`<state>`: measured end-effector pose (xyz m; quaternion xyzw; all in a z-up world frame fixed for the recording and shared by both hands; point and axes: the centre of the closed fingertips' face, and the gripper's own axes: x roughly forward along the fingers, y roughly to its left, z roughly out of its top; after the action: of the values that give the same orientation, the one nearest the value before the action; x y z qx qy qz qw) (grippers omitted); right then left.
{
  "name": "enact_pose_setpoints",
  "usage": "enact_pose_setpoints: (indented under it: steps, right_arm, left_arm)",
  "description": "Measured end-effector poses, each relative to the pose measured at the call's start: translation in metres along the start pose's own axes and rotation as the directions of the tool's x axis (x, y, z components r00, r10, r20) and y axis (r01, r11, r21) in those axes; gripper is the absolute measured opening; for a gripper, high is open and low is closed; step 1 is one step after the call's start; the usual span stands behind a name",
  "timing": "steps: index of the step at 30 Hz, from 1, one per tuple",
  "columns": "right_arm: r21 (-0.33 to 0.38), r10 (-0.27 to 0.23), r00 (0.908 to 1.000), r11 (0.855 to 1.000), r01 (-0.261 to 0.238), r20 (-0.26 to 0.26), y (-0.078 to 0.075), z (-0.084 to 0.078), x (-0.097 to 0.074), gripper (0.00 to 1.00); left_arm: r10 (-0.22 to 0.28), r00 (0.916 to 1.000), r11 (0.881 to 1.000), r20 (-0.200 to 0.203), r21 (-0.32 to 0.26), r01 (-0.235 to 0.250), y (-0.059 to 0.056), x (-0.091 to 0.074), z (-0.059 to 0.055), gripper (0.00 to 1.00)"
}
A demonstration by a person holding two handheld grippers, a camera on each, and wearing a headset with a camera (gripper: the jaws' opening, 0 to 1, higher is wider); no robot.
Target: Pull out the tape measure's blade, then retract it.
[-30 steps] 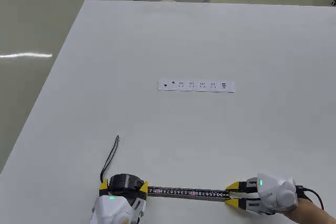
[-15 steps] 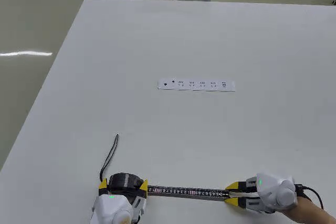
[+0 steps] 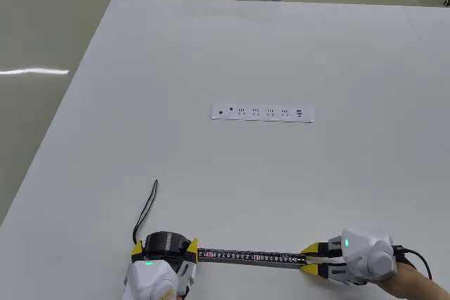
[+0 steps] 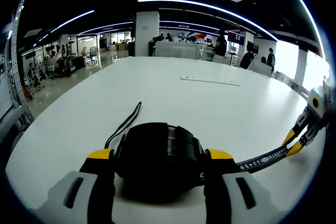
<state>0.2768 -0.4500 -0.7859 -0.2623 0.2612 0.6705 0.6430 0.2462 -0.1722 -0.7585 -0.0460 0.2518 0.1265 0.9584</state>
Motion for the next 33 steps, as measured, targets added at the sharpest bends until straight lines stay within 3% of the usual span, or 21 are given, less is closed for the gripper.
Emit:
enact_pose_setpoints:
  steps: [18,33]
  right_arm:
    - [-0.008,-0.009,1.0000,1.000,0.009,-0.002,-0.0033,0.0059,-0.0011,0.12]
    - [-0.015,-0.006,1.0000,1.000,0.006,-0.007,-0.0026,0.0080,-0.0032,0.12]
  left_arm:
    - [-0.014,0.9998,0.999,-0.012,-0.046,0.013,0.0028,-0.0010,-0.0005,0.64]
    - [-0.029,0.9993,0.999,-0.023,-0.045,0.028,0.0021,-0.0018,-0.0005,0.63]
